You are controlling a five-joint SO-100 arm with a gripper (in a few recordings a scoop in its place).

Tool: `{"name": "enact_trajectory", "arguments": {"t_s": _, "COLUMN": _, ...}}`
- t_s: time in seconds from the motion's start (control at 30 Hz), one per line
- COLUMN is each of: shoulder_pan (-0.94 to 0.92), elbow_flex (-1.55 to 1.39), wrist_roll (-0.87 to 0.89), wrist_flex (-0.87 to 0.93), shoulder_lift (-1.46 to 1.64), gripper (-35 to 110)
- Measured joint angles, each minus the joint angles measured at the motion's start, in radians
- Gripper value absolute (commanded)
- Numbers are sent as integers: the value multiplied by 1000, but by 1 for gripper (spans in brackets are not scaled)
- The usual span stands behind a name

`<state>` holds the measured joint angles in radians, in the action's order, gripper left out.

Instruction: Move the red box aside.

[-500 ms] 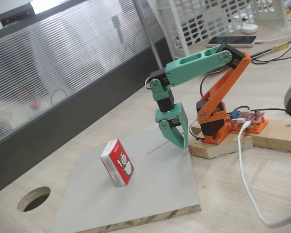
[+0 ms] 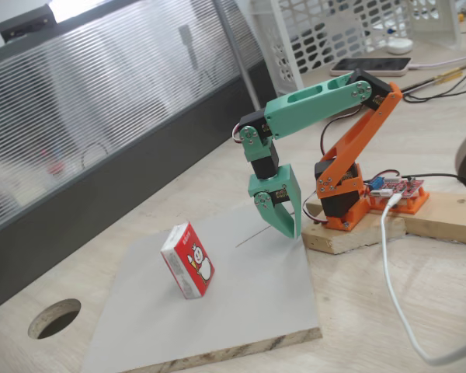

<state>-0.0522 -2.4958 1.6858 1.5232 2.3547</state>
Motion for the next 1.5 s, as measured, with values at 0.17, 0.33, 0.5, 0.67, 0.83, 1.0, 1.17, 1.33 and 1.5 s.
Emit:
{"name": "enact_trajectory", "arguments": {"t_s": 0.17, "shoulder_pan": 0, "elbow_flex": 0, "wrist_roll": 0, "wrist_flex": 0, "shoulder_lift": 0, "gripper": 4}}
{"name": "enact_trajectory", "arguments": {"t_s": 0.33, "shoulder_pan": 0, "elbow_flex": 0, "wrist_roll": 0, "wrist_flex": 0, "shoulder_lift": 0, "gripper": 4}}
{"name": "enact_trajectory", "arguments": {"t_s": 0.5, "shoulder_pan": 0, "elbow_flex": 0, "wrist_roll": 0, "wrist_flex": 0, "shoulder_lift": 0, "gripper": 4}}
{"name": "enact_trajectory", "arguments": {"t_s": 0.67, "shoulder_pan": 0, "elbow_flex": 0, "wrist_roll": 0, "wrist_flex": 0, "shoulder_lift": 0, "gripper": 4}}
{"name": "enact_trajectory", "arguments": {"t_s": 0.83, "shoulder_pan": 0, "elbow_flex": 0, "wrist_roll": 0, "wrist_flex": 0, "shoulder_lift": 0, "gripper": 4}}
{"name": "enact_trajectory", "arguments": {"t_s": 1.0, "shoulder_pan": 0, "elbow_flex": 0, "wrist_roll": 0, "wrist_flex": 0, "shoulder_lift": 0, "gripper": 4}}
{"name": "enact_trajectory", "arguments": {"t_s": 1.17, "shoulder_pan": 0, "elbow_flex": 0, "wrist_roll": 0, "wrist_flex": 6, "shoulder_lift": 0, "gripper": 4}}
{"name": "enact_trajectory", "arguments": {"t_s": 1.33, "shoulder_pan": 8, "elbow_flex": 0, "wrist_roll": 0, "wrist_flex": 0, "shoulder_lift": 0, "gripper": 4}}
{"name": "enact_trajectory", "arguments": {"t_s": 1.5, "shoulder_pan": 8, "elbow_flex": 0, "wrist_roll": 0, "wrist_flex": 0, "shoulder_lift": 0, "gripper": 4}}
